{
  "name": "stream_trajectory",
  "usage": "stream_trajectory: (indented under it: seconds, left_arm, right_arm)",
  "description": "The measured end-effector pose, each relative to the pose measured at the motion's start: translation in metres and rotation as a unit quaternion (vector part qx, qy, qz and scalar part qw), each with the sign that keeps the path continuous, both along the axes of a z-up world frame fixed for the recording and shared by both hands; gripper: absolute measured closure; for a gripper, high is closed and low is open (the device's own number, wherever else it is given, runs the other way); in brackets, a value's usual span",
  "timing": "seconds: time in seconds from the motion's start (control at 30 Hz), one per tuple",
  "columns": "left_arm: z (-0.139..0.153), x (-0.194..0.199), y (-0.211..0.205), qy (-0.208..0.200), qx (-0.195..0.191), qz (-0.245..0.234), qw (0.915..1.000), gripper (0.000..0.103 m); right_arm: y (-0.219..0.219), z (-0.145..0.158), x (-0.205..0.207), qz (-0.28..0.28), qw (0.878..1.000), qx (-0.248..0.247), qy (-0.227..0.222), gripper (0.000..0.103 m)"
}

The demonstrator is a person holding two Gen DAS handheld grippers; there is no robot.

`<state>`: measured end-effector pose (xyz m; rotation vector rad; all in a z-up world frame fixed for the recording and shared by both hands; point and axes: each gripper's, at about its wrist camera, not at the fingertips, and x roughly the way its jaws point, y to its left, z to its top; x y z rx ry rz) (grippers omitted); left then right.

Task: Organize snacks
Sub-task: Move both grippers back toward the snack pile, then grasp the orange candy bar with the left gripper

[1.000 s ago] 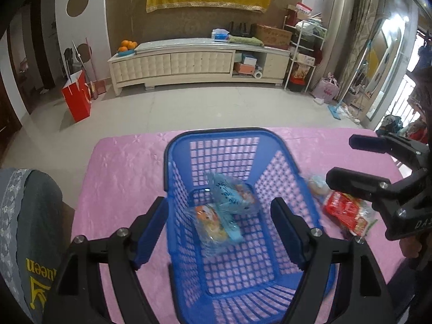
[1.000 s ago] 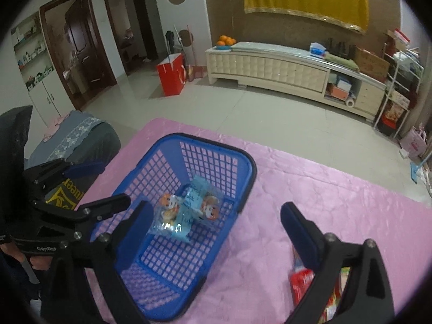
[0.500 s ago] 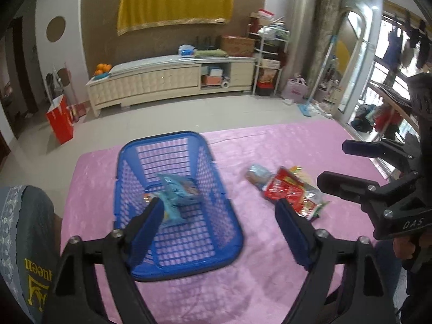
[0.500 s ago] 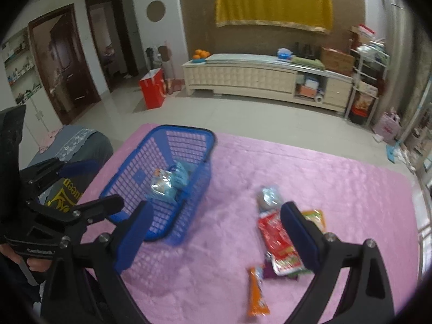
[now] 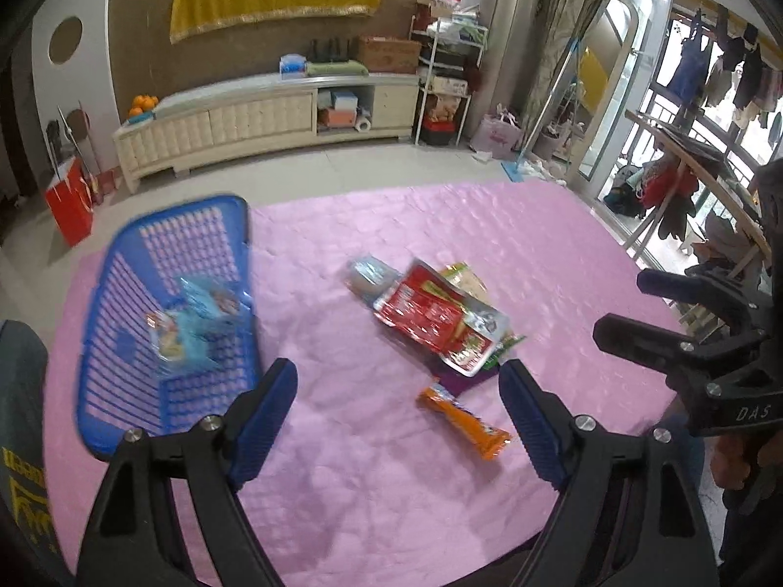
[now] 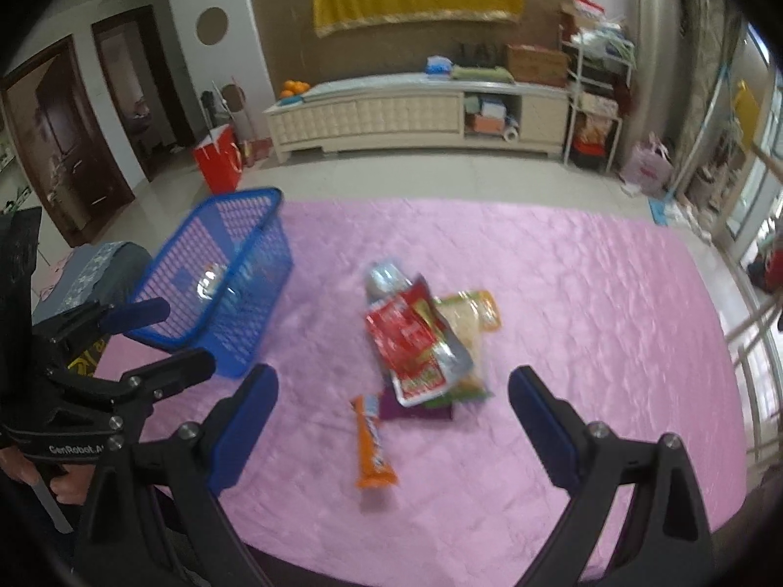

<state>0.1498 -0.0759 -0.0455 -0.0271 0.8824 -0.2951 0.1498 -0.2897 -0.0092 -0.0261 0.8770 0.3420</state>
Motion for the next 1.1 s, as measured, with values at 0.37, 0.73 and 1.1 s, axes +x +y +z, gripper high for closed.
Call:
stream_trajectory:
  seconds: [0.37, 0.73, 1.1]
  left_arm:
    - [-0.089, 0.023, -0.05, 0.095, 0.01, 0.005, 0.9954, 0.02]
    - [-0.158, 0.048, -0.083, 0.17, 0.025, 0.002, 0.9852, 0.02]
    - [-0.169, 0.058, -0.097, 0.185, 0.026, -0.015, 0.9823, 0.082]
  right_arm:
    - [-0.041, -0.075, 0.014, -0.016, 0.998, -0.026, 0.048, 0.006]
    - [-0.067, -0.122, 0.03, -0.025, 0.994, -0.016, 0.102, 0.006]
    - [-0.079, -0.132, 0.036, -0.037, 0.992, -0.009, 0.119, 0.006]
